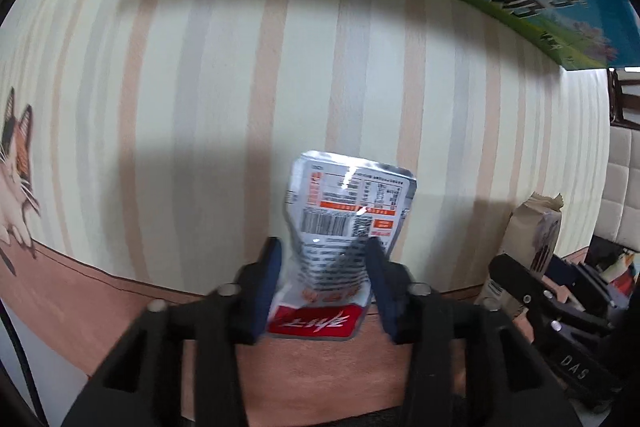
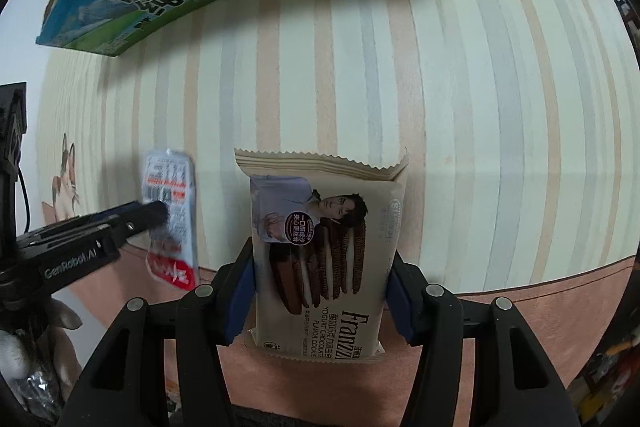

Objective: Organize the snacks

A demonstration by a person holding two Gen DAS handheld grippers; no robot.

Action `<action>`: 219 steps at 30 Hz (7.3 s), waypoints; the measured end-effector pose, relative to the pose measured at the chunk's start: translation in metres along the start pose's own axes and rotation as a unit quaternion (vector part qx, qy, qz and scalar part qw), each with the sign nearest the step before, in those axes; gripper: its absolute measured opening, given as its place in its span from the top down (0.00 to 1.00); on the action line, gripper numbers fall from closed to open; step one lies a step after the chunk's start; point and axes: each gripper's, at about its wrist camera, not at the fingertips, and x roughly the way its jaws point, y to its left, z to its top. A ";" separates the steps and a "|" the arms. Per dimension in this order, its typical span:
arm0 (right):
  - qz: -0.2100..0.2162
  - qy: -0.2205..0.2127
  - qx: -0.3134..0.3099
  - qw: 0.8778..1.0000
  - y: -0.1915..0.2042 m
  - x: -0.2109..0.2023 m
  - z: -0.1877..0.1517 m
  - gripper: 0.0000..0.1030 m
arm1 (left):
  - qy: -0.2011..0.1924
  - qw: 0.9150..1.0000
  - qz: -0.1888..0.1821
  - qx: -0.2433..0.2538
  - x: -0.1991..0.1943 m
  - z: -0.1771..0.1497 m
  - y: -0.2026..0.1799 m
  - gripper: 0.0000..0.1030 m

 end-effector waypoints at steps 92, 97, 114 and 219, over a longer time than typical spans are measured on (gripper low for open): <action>0.059 -0.086 0.029 0.994 -0.053 -0.103 -0.073 0.41 | -0.129 0.986 0.017 0.106 -0.153 -0.103 0.046 0.71; 0.087 -0.145 0.006 0.986 -0.041 -0.174 -0.047 0.41 | -0.193 0.976 -0.024 0.100 -0.239 -0.079 0.042 0.71; 0.000 -0.169 -0.010 0.986 -0.031 -0.219 0.119 0.40 | -0.191 0.980 -0.011 0.063 -0.256 0.136 0.024 0.67; -0.099 -0.397 -0.040 0.912 0.015 -0.373 -0.150 0.00 | -0.494 0.862 0.112 0.023 -0.314 -0.173 0.012 0.00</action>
